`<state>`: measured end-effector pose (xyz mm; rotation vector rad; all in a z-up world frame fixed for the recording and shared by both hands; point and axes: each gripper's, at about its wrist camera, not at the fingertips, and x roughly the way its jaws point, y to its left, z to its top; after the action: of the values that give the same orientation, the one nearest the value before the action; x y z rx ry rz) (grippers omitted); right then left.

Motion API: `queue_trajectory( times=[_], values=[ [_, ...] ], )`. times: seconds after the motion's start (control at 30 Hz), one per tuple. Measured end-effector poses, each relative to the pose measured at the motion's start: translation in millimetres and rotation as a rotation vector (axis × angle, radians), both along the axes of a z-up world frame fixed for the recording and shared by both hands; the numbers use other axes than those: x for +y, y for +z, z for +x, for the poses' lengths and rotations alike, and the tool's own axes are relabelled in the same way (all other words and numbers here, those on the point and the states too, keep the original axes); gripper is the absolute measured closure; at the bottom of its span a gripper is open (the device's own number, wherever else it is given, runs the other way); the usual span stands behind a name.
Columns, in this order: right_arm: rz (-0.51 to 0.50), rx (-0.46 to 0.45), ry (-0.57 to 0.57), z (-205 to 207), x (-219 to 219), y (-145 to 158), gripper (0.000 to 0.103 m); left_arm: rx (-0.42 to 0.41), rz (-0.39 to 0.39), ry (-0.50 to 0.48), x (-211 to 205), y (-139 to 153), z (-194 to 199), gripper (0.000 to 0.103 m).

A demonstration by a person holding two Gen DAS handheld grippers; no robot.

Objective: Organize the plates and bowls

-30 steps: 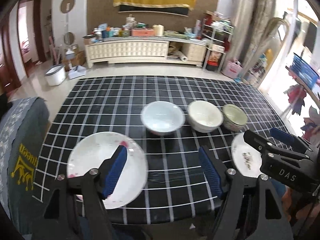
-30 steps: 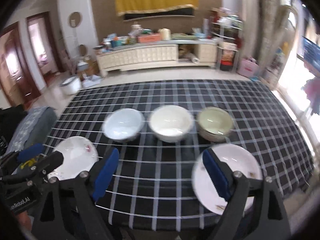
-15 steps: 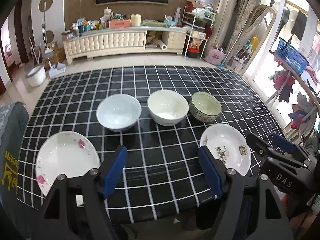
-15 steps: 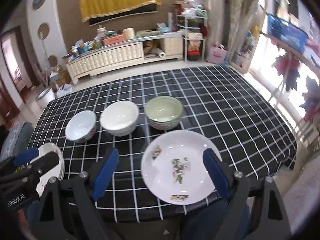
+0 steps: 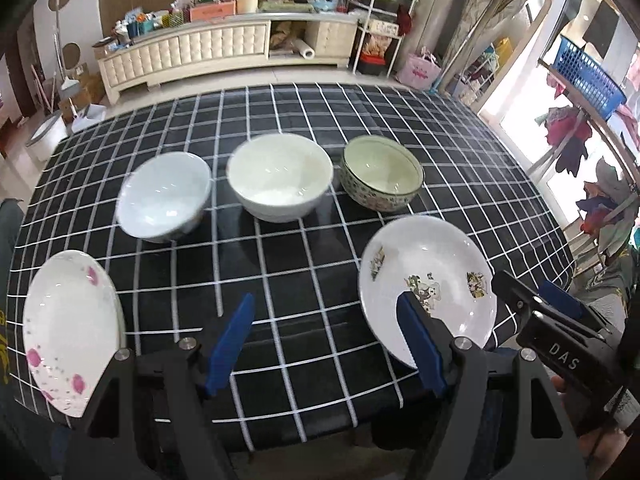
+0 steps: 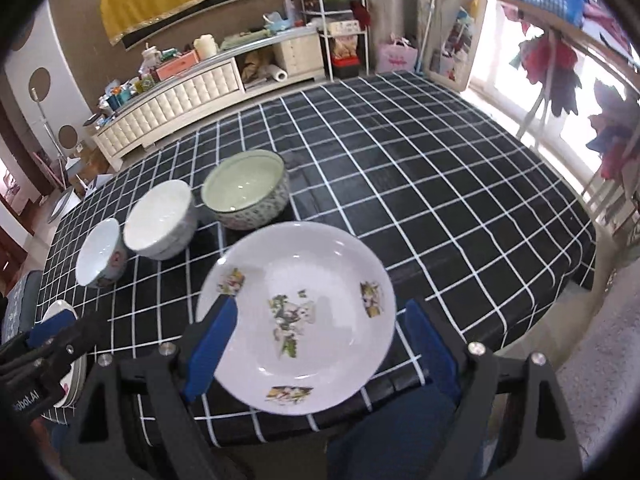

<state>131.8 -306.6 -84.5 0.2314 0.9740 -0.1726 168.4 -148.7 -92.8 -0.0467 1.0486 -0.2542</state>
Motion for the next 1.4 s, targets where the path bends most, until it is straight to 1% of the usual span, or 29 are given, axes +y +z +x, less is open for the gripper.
queue_trajectory(
  times=[0.07,0.13,0.2,0.27,0.33,0.43,0.5,0.53,0.6,0.63,0.67,0.7,0.73,0.77,0.83,0.97,1.03,1.1,1.2,1.4],
  values=[
    [0.029,0.02,0.001,4,-8,-6,0.014,0.014,0.018,-0.01,-9,-7,4,0.031],
    [0.079,0.042,0.0,8,-18,-15,0.014,0.024,0.04,-0.028,-18,-15,9,0.031],
    [0.1,0.059,0.001,12,-25,-21,0.014,0.024,0.07,-0.045,-25,-21,12,0.031],
    [0.094,0.075,0.002,14,-29,-26,0.014,0.034,0.089,-0.064,-33,-29,16,0.032],
    [0.086,0.081,0.006,17,-31,-29,0.014,0.051,0.083,-0.077,-37,-34,20,0.032],
    [0.068,0.089,0.011,20,-33,-32,0.015,0.078,0.08,-0.1,-46,-44,28,0.039],
    [0.045,0.094,0.012,22,-34,-32,0.017,0.09,0.09,-0.105,-50,-50,32,0.046],
    [0.039,0.093,0.014,24,-36,-33,0.019,0.099,0.091,-0.11,-51,-54,35,0.049],
    [0.038,0.094,0.015,26,-41,-35,0.022,0.127,0.084,-0.118,-54,-62,41,0.06],
    [0.047,0.102,0.014,28,-43,-38,0.025,0.138,0.079,-0.119,-55,-66,43,0.064],
    [0.054,0.112,0.012,31,-44,-41,0.029,0.153,0.072,-0.117,-55,-70,45,0.071],
    [0.062,0.127,0.009,32,-46,-45,0.032,0.168,0.066,-0.116,-56,-74,48,0.073],
    [0.074,0.137,0.008,33,-48,-49,0.038,0.174,0.063,-0.117,-57,-76,49,0.074],
    [0.08,0.146,0.007,33,-48,-51,0.042,0.177,0.065,-0.117,-58,-78,51,0.076],
    [0.09,0.159,0.008,33,-49,-56,0.048,0.184,0.067,-0.124,-61,-82,54,0.079],
    [0.114,0.178,0.008,31,-51,-63,0.067,0.196,0.076,-0.136,-66,-89,57,0.086],
    [0.116,0.185,0.011,28,-51,-66,0.073,0.2,0.078,-0.133,-67,-93,59,0.088],
    [0.115,0.179,0.013,25,-51,-64,0.074,0.202,0.075,-0.135,-69,-94,60,0.09],
    [0.091,0.174,0.025,23,-49,-63,0.074,0.188,0.091,-0.147,-72,-94,60,0.09],
    [0.081,0.171,-0.008,21,-51,-61,0.074,0.172,0.106,-0.145,-75,-93,61,0.09]
  ],
)
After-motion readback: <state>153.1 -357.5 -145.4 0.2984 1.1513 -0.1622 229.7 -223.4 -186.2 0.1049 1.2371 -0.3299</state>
